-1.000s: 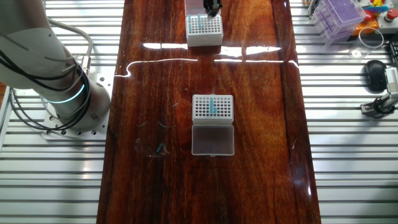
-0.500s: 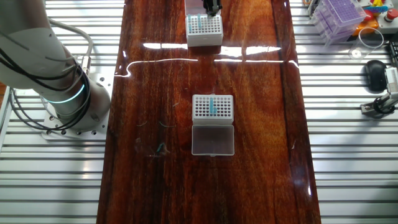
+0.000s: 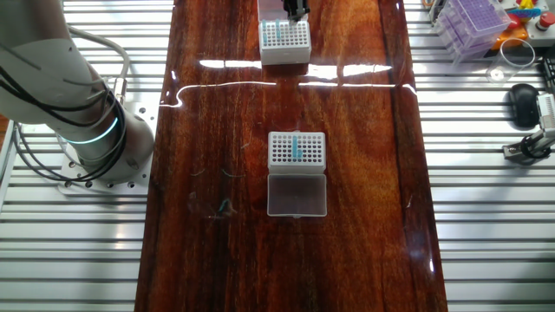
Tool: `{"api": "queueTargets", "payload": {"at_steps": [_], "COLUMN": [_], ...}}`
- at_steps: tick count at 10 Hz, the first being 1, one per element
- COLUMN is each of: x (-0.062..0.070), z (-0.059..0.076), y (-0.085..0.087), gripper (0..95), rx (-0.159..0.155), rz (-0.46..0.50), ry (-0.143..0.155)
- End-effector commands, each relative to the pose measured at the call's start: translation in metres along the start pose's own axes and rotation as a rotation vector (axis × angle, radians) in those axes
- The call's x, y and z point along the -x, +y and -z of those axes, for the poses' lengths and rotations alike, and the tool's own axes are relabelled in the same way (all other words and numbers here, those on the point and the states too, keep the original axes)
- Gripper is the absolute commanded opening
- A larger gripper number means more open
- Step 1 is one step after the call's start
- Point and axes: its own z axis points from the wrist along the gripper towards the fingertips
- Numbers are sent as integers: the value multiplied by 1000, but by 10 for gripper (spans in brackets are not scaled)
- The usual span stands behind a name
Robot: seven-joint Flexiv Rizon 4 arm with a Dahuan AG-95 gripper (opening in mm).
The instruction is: Transfer all medium pipette tips from one holder to another
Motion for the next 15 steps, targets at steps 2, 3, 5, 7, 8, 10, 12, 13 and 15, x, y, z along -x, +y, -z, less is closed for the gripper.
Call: {"api": "queueTargets", "payload": {"at_steps": [2,3,5,7,8,10,12,13,15], "x": [-3,-4,-7,-10,-9,-9,-8,-9,-9], "z": [16,22,33,52,60,74,85,87,87], "y": [3,4,4,5,4,1,-7,-9,-9], "gripper": [0,0,0,0,0,0,0,0,0], "rx": [1,2,2,3,5,8,8,8,9], "rz": [1,4,12,19,21,32,54,60,63], "ry": [6,8,10,14,19,29,38,37,29]}}
